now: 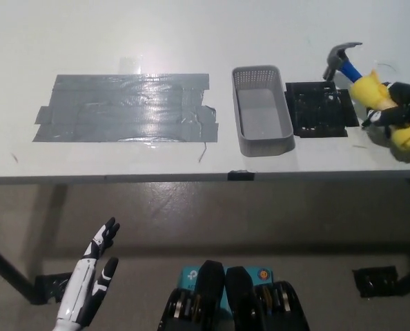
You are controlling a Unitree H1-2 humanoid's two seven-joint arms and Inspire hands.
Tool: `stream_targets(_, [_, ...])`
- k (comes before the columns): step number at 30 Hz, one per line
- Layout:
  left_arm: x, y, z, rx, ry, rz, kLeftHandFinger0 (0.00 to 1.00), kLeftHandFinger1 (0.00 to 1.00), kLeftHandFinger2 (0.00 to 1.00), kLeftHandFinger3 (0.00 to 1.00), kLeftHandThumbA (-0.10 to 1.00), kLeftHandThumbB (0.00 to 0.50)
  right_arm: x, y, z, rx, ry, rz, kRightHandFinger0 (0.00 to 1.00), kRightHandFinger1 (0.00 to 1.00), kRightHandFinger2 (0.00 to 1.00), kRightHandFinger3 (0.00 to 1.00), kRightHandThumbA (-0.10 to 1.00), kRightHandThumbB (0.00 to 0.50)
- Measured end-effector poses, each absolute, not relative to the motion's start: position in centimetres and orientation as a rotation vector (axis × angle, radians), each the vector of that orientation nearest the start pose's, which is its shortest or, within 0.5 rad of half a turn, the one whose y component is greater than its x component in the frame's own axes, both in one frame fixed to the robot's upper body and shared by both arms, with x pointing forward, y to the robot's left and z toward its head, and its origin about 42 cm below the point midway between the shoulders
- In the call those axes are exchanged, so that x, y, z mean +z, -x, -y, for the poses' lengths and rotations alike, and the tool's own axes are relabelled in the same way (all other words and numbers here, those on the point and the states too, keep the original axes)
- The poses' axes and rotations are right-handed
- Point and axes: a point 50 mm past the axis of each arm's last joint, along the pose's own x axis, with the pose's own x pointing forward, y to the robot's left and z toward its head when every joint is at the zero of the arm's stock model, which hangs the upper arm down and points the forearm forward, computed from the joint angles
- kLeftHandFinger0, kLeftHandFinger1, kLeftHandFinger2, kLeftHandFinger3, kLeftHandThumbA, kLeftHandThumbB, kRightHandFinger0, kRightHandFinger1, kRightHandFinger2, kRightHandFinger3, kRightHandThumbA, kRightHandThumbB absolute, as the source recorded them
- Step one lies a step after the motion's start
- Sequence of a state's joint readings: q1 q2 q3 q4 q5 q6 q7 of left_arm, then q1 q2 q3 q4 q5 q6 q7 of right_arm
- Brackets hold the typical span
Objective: The robot picks the hammer with right hand and hits the black area on the desk and places it back.
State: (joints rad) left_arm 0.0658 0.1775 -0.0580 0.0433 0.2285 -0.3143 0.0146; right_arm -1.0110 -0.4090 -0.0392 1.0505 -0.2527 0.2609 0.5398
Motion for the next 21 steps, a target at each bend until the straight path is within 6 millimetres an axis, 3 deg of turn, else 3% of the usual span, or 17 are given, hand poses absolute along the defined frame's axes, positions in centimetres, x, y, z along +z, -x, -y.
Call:
stream_targets(9, [9.0, -25.8, -25.2, -0.103, -0.388, 0.207, 0.94, 1.00, 1.00, 1.00, 1.00, 0.138, 23.6, -55.3, 32.5, 0.242, 0.241, -0.413, 1.00, 1.00, 1.00, 1.00, 0.62, 0.256])
stream_targets(11, [9.0, -25.8, -25.2, -0.103, -0.388, 0.207, 0.93, 1.00, 1.00, 1.00, 1.00, 0.139, 23.5, -55.3, 32.4, 0.231, 0.244, -0.403, 1.00, 1.00, 1.00, 1.00, 0.74, 0.272])
stream_targets(12, [9.0, -25.8, -25.2, -0.103, -0.388, 0.207, 0.93, 1.00, 1.00, 1.00, 1.00, 0.140, 23.5, -55.4, 32.3, 0.222, 0.259, -0.390, 1.00, 1.00, 1.00, 1.00, 0.79, 0.256])
stream_targets(15, [9.0, -25.8, -25.2, -0.102, -0.387, 0.207, 0.92, 1.00, 1.00, 1.00, 1.00, 0.129, 23.4, -55.5, 31.9, 0.199, 0.332, -0.356, 1.00, 1.00, 1.00, 1.00, 0.84, 0.259])
stream_targets(16, [9.0, -25.8, -25.2, -0.102, -0.387, 0.207, 0.92, 1.00, 1.00, 1.00, 1.00, 0.130, 23.3, -55.5, 31.8, 0.188, 0.359, -0.342, 1.00, 1.00, 1.00, 1.00, 0.86, 0.295])
stream_targets(18, [9.0, -25.8, -25.2, -0.102, -0.387, 0.207, 0.92, 1.00, 1.00, 1.00, 1.00, 0.125, 23.2, -55.5, 31.7, 0.168, 0.392, -0.322, 1.00, 1.00, 1.00, 1.00, 0.92, 0.312])
stream_targets(21, [8.9, -25.8, -25.2, -0.102, -0.387, 0.206, 0.92, 1.00, 1.00, 1.00, 1.00, 0.126, 23.0, -55.5, 31.6, 0.136, 0.454, -0.300, 1.00, 1.00, 1.00, 1.00, 0.97, 0.283])
